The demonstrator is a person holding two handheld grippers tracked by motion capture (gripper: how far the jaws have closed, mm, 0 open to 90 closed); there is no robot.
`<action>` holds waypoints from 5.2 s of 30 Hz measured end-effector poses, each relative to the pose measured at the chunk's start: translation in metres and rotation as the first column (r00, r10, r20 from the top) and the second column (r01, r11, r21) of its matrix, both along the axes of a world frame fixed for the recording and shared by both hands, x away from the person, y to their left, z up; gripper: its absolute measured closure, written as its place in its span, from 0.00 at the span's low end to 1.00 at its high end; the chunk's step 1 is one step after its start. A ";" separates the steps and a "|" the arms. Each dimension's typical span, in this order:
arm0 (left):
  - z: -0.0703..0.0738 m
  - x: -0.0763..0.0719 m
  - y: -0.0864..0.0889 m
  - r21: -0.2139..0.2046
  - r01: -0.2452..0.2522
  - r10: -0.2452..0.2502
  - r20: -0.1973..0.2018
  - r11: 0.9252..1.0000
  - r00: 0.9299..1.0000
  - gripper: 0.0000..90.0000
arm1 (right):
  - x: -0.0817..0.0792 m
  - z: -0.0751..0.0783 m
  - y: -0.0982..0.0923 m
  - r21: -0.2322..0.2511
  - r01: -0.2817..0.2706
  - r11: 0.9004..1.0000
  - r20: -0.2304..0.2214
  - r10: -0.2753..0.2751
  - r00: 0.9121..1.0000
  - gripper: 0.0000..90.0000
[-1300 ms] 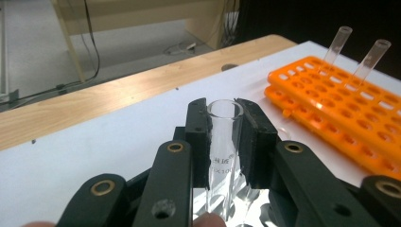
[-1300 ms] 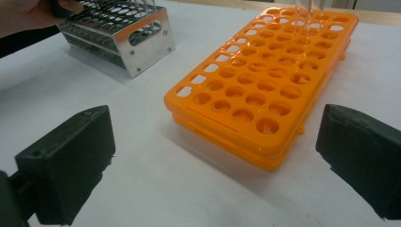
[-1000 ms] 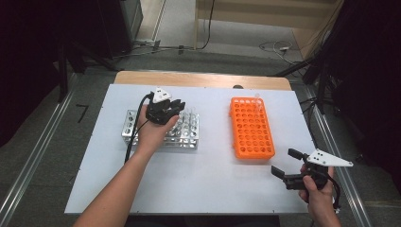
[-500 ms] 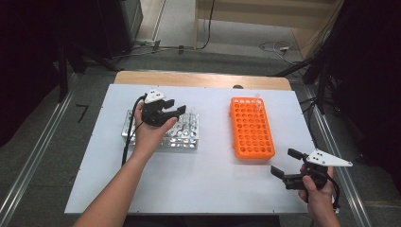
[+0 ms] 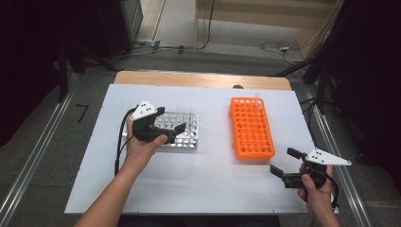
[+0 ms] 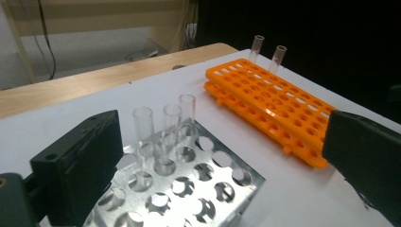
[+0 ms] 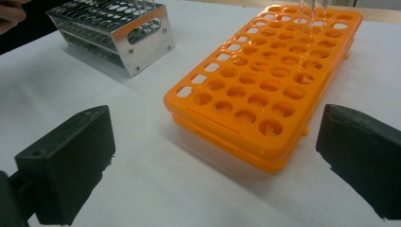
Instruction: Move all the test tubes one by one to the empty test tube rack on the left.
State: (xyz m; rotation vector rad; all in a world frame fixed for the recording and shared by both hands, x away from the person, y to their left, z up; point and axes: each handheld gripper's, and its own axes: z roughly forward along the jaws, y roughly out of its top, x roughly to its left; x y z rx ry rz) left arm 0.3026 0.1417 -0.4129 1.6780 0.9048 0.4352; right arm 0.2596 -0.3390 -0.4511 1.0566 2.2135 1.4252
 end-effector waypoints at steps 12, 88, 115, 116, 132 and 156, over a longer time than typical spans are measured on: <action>0.001 -0.049 0.007 0.003 0.029 -0.029 0.052 1.000 0.998 0.00 | 0.008 0.004 0.006 0.004 -0.002 1.000 0.000 0.002 1.000 0.00; -0.040 -0.092 0.027 -0.033 0.028 -0.028 0.002 0.999 1.000 0.00 | 0.187 -0.001 0.069 -0.247 0.181 0.952 -0.112 -0.213 0.970 0.82; -0.039 -0.094 0.024 -0.024 0.027 -0.027 0.006 0.999 1.000 0.00 | 0.134 0.040 0.063 -0.090 0.119 0.989 -0.008 -0.120 0.993 0.82; -0.039 -0.093 0.023 -0.023 0.028 -0.028 0.007 0.999 1.000 0.00 | 0.130 0.040 0.063 -0.092 0.121 0.988 -0.005 -0.122 0.993 0.82; -0.040 -0.094 0.015 0.012 0.040 -0.040 0.018 0.999 0.999 0.00 | 0.077 0.038 0.069 -0.028 0.003 1.000 -0.008 -0.003 1.000 0.82; -0.037 -0.099 -0.006 0.038 0.102 -0.103 0.024 0.994 0.994 0.01 | 0.015 0.018 0.131 -0.034 -0.234 0.972 -0.033 0.232 0.972 0.82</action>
